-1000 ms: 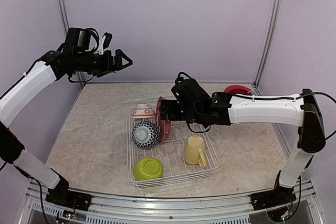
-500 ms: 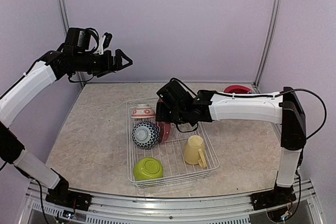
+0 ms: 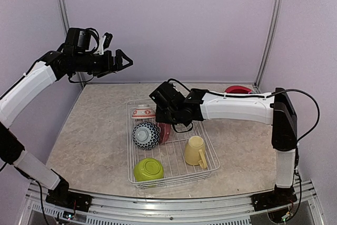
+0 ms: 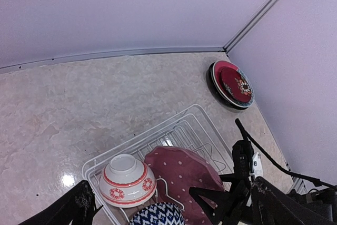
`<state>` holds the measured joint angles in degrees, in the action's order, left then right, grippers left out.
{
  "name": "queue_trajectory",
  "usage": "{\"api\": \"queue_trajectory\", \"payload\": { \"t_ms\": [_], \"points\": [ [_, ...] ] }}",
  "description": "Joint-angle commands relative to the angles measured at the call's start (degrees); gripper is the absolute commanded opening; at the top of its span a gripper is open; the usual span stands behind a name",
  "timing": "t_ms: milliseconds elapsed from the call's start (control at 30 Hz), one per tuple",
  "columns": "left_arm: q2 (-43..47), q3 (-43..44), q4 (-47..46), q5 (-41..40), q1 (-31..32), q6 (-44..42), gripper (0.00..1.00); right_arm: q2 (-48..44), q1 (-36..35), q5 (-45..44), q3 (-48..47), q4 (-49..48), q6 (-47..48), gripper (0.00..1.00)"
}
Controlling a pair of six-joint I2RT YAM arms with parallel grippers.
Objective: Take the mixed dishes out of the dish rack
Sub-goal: Grab the plate from the dish rack.
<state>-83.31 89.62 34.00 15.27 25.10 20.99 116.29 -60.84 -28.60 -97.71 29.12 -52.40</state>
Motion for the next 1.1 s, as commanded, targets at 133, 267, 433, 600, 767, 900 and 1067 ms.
{"api": "queue_trajectory", "payload": {
  "t_ms": [133,267,433,600,767,900,1067],
  "points": [
    [-0.9,0.9,0.5,1.8,-0.2,0.3,0.99,2.2,-1.1,-2.7,-2.4,4.0,0.0,0.36],
    [-0.6,0.8,0.5,0.9,-0.3,0.0,0.99,2.5,-1.4,-3.1,-2.7,3.8,0.2,0.33],
    [-0.3,0.6,0.4,0.3,-0.2,-0.2,0.99,2.7,-1.8,-5.0,-3.4,4.8,0.7,0.28],
    [0.2,0.6,0.4,-0.3,-0.2,-0.3,0.99,2.8,-2.0,-6.1,-3.8,5.9,0.3,0.19],
    [0.6,0.6,0.4,-0.1,-0.2,-0.3,0.99,2.9,-2.3,-6.5,-5.9,6.8,0.5,0.08],
    [1.0,0.5,0.2,-0.2,-0.2,-0.3,0.99,2.6,-2.7,-8.2,-8.2,8.8,0.4,0.00],
    [0.8,0.4,0.1,-0.1,-0.2,-0.2,0.99,3.7,-3.5,-13.4,-14.7,14.6,0.6,0.00]
  ]
}}
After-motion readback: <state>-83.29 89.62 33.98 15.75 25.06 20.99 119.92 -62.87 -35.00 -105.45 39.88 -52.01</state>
